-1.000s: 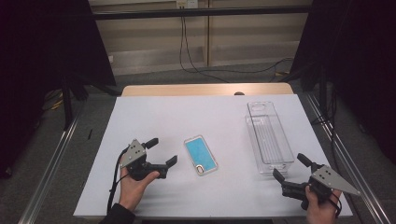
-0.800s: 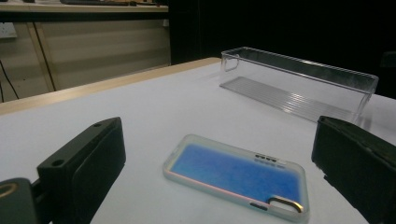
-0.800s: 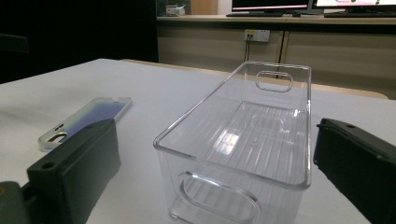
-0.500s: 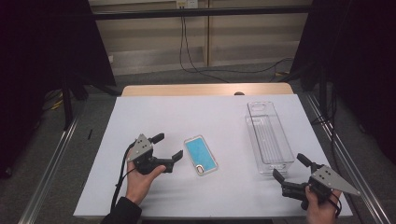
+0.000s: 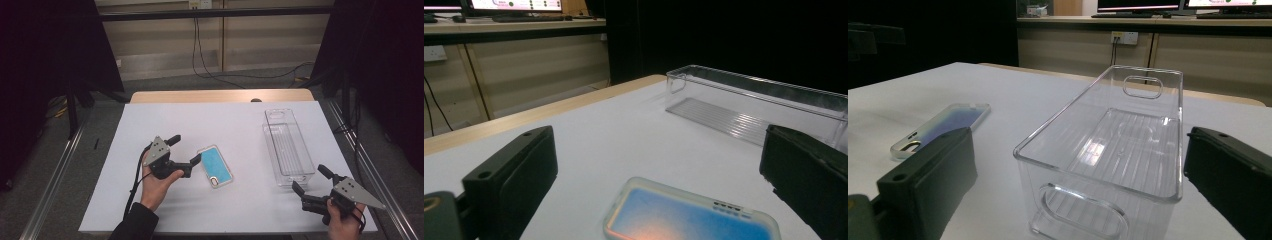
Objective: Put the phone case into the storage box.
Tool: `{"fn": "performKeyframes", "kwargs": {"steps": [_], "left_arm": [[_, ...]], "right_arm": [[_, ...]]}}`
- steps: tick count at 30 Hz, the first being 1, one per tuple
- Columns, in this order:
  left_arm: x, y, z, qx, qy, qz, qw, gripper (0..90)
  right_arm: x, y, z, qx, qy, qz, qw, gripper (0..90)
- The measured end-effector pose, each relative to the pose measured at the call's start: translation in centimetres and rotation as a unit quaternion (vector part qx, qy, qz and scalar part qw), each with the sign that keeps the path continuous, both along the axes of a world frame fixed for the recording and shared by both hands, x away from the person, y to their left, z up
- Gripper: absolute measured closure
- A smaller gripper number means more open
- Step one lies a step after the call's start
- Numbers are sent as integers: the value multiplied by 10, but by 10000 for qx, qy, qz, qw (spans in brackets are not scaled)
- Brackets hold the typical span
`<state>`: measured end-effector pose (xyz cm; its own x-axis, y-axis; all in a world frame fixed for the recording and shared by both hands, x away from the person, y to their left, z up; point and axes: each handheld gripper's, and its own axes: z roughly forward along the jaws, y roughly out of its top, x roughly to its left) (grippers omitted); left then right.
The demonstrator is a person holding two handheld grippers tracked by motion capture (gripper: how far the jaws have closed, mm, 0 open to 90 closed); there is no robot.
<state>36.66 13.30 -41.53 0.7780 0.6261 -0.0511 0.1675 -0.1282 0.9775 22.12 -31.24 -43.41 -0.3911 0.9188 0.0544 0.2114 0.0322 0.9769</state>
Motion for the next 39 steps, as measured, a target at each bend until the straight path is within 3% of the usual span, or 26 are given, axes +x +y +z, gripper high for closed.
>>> {"fn": "performKeyframes", "kwargs": {"steps": [11, 13, 24, 27, 33, 39], "left_arm": [[14, -12, -2, 1, -14, -4, 10000, 25], [17, -14, -3, 104, -43, 22, 9999, 29], [27, -25, -2, 29, -87, 9, 10000, 81], [29, -28, -2, 131, -66, -17, 9999, 89], [33, -36, -1, 214, -12, -89, 9997, 188], [38, -41, -5, 229, 103, -218, 9994, 346]], "right_arm": [[0, 0, 0, -10, 13, 16, 10000, 0], [0, 0, 0, -5, 9, 16, 10000, 0], [0, 0, 0, 0, 0, -1, 10000, 0], [0, -1, 0, -9, -6, -2, 10000, 0], [-4, -4, 0, -16, -17, -76, 10000, 0], [-17, -14, 0, 14, -34, -302, 9995, 0]]}}
